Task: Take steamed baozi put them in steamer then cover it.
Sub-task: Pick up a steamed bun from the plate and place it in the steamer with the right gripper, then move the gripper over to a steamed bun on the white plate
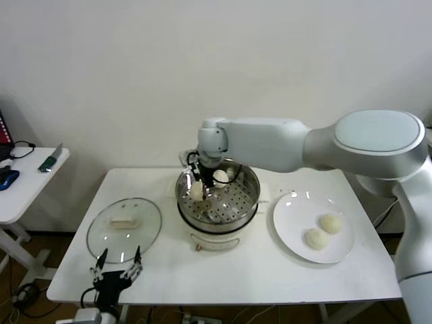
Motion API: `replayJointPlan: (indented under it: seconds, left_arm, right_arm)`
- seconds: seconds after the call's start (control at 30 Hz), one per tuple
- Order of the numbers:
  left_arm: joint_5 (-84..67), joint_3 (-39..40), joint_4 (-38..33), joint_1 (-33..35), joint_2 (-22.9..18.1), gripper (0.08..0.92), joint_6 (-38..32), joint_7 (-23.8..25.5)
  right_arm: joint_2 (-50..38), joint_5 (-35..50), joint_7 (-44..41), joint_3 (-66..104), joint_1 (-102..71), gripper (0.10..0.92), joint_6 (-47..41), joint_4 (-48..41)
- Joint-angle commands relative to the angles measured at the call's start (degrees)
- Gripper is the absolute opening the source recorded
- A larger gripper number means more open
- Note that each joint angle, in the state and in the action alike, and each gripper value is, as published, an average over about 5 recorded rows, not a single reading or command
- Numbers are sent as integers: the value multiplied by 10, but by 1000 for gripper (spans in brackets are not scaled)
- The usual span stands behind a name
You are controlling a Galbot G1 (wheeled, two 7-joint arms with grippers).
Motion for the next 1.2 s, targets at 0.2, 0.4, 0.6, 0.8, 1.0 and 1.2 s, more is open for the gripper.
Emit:
replayJointPlan:
  seconds: [0.2,0.4,0.6,0.8,1.0,1.2]
  left_arm:
    - [1,0,-5,4,-2,823,-1,-1]
    - [3,2,-8,6,-4,823,-1,-1]
    - [3,2,-12,9,-5,823,-1,-1]
    - [4,1,-19,13,-8,823,-1,0]
    - [5,1,-23,15,-10,823,1,0]
    - [4,-1,-25,14,-10,823,2,0]
  right_arm:
    - [19,-12,17,7,-34,690,-8,-24]
    - [24,-13,23,12,-38,720,-11,-31]
    - [15,-15,20,20,-35,810,-9,-16]
    - [-30,-16,11,24,8,822,-2,28]
    - [-134,4,-24,14,98,823,22,98]
    - [-280,21,-57,-4,157,823,36,169]
